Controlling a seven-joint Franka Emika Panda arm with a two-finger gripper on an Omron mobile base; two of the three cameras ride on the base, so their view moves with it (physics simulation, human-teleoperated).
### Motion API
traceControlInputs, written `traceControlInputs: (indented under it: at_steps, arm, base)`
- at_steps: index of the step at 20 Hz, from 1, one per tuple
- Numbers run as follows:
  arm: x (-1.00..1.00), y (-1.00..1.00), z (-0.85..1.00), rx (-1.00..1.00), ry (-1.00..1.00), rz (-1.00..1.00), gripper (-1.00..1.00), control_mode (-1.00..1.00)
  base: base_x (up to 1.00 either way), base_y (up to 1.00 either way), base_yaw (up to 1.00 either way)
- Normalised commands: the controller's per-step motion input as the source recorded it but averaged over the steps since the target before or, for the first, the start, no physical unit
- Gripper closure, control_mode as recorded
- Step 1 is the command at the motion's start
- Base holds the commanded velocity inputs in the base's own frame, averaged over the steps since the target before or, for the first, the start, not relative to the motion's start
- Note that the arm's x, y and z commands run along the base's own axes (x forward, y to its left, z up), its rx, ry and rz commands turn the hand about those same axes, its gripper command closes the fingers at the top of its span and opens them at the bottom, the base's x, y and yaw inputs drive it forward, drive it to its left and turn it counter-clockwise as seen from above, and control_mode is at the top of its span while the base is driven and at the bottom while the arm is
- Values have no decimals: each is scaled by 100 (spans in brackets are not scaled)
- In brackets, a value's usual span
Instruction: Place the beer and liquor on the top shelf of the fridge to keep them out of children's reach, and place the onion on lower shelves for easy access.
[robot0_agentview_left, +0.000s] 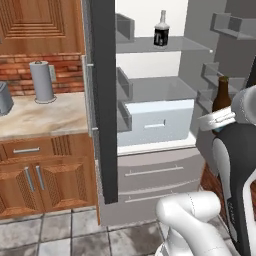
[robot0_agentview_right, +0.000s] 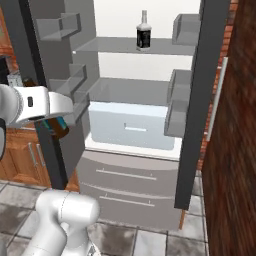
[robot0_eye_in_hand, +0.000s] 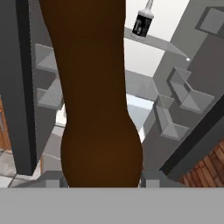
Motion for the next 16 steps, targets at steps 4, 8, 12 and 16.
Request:
traceControlInputs:
  at_steps: [4,8,12,16]
  arm:
    - [0,0,0,0,0,0,100,100]
    - [0,0,0,0,0,0,100,100]
    - [0,0,0,0,0,0,100,100]
    - [0,0,0,0,0,0,100,100]
  base:
    - [60,-9,-1]
    - [56,-15,0]
    - [48,-24,0]
    - [40,-32,0]
